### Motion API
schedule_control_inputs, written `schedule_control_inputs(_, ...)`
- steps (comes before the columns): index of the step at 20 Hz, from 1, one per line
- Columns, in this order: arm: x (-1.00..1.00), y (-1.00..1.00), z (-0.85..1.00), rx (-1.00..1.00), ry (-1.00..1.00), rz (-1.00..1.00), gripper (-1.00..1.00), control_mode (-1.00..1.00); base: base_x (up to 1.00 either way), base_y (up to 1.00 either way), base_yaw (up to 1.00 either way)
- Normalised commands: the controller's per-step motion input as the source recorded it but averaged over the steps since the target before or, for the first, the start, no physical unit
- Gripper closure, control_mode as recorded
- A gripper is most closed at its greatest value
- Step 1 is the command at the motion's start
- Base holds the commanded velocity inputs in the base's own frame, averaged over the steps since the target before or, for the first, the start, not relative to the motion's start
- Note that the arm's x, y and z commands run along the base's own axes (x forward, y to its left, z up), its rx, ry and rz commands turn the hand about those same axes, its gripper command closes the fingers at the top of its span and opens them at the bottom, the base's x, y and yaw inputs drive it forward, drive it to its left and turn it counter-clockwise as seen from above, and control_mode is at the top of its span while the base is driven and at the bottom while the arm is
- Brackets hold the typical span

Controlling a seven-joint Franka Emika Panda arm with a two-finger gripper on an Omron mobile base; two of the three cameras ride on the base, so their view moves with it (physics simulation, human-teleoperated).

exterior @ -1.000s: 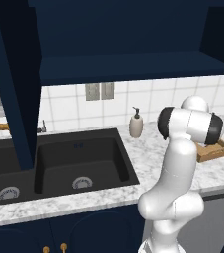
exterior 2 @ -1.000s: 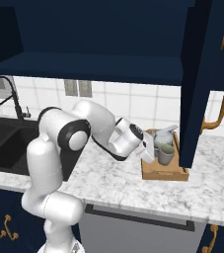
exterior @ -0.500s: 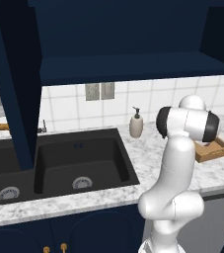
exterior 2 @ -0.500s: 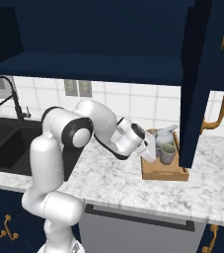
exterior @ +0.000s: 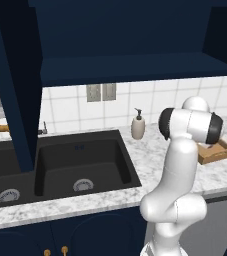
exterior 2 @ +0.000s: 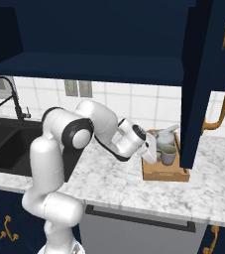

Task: Pick the kettle from the counter and place it on the tray. Then pick the mug from the cabinet and place it on the tray. Then close the cabinet doors.

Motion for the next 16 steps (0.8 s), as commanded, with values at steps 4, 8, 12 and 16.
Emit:
schedule_control_inputs(4, -0.31, 0.18, 0.1, 0.0, 0.0, 0.04, -1.0, -1.0, 0.0, 0.0, 0.0)
schedule_control_inputs(8, -0.41, 0.35, 0.24, 0.0, 0.0, 0.1, -1.0, -1.0, 0.0, 0.0, 0.0)
schedule_control_inputs(12, -0.46, 0.36, 0.37, 0.0, -0.01, 0.14, -1.0, -1.0, 0.0, 0.0, 0.0)
schedule_control_inputs(16, -0.43, 0.32, 0.57, 0.0, 0.0, 0.11, -1.0, -1.0, 0.0, 0.0, 0.0)
